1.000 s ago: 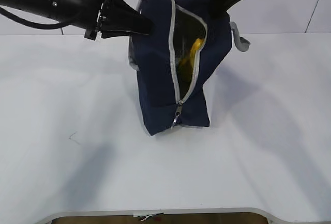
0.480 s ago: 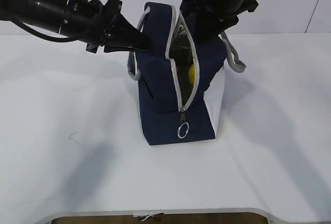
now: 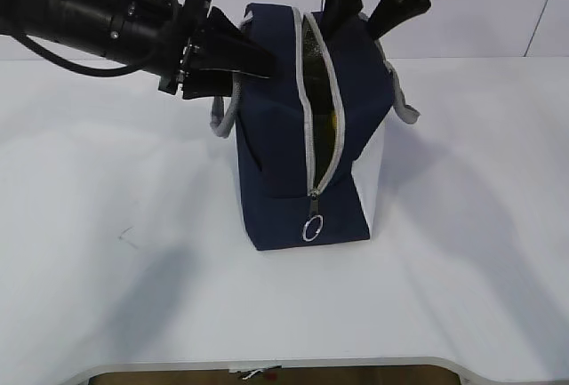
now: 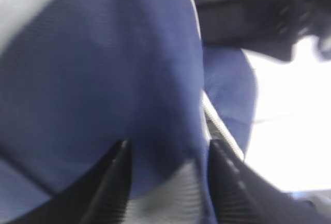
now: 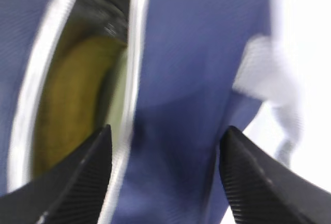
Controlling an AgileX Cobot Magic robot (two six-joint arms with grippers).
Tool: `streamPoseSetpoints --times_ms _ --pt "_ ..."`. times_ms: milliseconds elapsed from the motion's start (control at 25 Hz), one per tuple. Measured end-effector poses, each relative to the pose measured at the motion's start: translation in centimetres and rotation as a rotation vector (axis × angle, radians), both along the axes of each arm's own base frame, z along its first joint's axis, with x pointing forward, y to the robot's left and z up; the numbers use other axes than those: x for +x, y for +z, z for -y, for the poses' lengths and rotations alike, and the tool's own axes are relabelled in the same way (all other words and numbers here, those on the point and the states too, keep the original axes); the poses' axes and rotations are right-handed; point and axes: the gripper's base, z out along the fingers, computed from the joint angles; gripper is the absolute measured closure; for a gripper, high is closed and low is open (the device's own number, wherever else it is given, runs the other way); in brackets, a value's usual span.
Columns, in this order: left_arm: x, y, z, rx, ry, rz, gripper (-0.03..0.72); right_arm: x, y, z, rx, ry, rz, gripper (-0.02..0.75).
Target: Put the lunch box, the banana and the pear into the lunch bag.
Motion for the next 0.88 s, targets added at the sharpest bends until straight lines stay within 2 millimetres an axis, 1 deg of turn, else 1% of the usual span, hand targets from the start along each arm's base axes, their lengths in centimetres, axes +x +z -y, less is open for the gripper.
streamPoseSetpoints --times_ms 120,240,400,560,640,720,760,880 --pt "-0.4 0.2 0.1 -0.019 -0.045 -0.018 0.272 -1.3 2.6 0.4 0.022 0.001 0.054 0.216" --pt "-0.7 0.7 0.1 -0.025 -0.054 -0.010 0.269 -2.5 4.7 0.8 0.038 0.001 0.101 0.216" --pt "-0.9 1.5 -0.1 0.018 -0.070 0.003 0.268 -3.9 6.9 1.2 0.050 0.010 0.154 0.217" --pt "-0.8 3.6 -0.6 0.126 -0.064 0.026 0.269 -4.8 7.9 1.5 0.049 0.025 0.175 0.216" --pt "-0.7 5.1 -0.8 0.164 -0.054 0.053 0.272 -5.7 8.3 1.7 0.054 0.035 0.172 0.216" --pt "-1.0 6.4 -1.1 0.189 -0.041 0.062 0.279 -6.9 8.0 2.0 0.049 0.048 0.146 0.216" --pt "-1.2 7.0 -1.2 0.199 -0.035 0.068 0.281 -7.8 8.2 2.2 0.048 0.053 0.144 0.216" --pt "-1.6 7.9 -1.3 0.212 -0.019 0.057 0.287 -10.6 8.0 3.1 0.037 0.070 0.115 0.217"
